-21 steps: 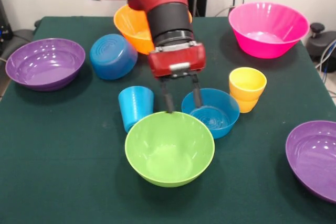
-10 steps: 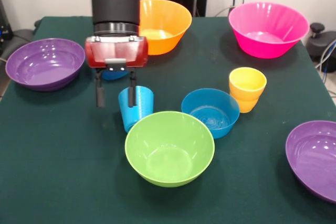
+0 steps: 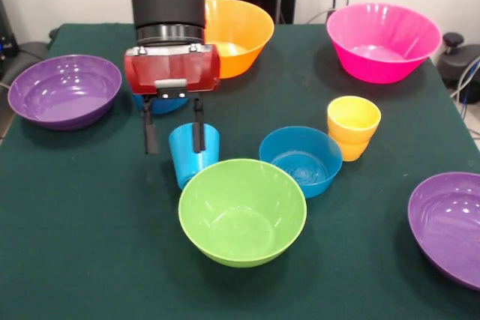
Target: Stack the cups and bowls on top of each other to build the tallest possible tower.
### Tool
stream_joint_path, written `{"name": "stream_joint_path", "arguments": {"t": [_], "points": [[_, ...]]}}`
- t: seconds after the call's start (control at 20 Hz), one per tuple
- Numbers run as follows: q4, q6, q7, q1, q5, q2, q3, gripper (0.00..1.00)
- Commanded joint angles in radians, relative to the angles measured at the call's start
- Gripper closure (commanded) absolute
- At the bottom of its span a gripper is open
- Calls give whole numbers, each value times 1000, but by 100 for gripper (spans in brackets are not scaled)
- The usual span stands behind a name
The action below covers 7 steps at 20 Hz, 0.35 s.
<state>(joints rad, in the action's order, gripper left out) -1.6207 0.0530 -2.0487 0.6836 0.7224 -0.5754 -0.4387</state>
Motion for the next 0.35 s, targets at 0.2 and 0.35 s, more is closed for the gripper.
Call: {"name": "stream_joint_path", "arguments": {"t": [0.2,0.35], "points": [[-37,-162,32,-10,-4,14,-102,0],[-38,-168,33,-10,-5,16,-102,0]]}}
